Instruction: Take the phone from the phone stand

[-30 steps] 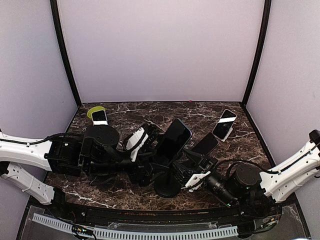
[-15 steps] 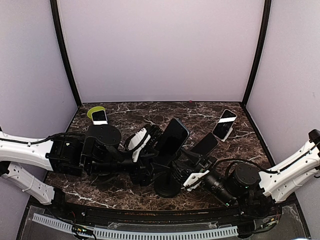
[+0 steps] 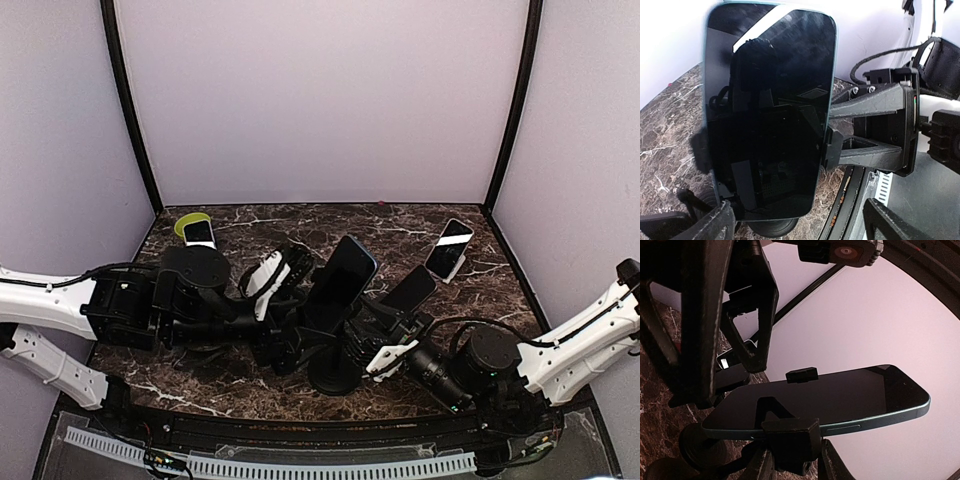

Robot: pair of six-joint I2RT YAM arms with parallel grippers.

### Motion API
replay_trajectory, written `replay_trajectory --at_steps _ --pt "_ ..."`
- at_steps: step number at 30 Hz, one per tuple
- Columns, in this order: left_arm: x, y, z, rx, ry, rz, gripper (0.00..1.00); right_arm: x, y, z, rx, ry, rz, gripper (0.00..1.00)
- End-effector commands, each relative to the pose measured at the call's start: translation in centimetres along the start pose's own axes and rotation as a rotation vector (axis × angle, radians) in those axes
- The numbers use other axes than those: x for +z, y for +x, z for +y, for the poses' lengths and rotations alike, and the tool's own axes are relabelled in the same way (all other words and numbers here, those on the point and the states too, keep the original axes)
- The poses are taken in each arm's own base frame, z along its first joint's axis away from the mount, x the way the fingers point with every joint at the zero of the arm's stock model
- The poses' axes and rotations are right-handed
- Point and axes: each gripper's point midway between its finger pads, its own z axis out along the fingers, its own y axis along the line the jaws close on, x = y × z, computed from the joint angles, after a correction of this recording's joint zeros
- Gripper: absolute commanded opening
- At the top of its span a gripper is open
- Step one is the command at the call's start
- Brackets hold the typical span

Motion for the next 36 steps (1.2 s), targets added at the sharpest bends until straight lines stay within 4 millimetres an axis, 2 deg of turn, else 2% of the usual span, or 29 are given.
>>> replay_trajectory --at_steps 1,9,17,22,32,36 --pt "-1.8 0.1 1.5 -0.021 -0.062 -0.020 0.95 0.2 -0.7 -1.0 0.051 0.039 -0.018 0.03" --pt "0.7 -0.2 1.4 0.032 -0.111 0.004 0.99 0.1 -0.4 -0.9 0.042 0.041 -0.012 0.00" --pt "2.2 -0.7 1.4 0.055 -0.133 0.004 0.99 -0.1 -0.7 -1.1 0.051 0.040 -0.026 0.00" --pt "2.5 -1.3 2.0 0.041 -0.184 -0.007 0.99 -0.2 -0.8 -1.3 0.061 0.038 -0.038 0.00" --pt "2.9 -0.6 3.3 0.037 -0.260 0.029 0.88 -0.6 -0.9 -1.4 0.068 0.031 -0.053 0.00" --pt "2.6 -0.7 3.8 0.014 -0.265 0.021 0.80 -0.7 -0.8 -1.3 0.060 0.023 -0.055 0.00"
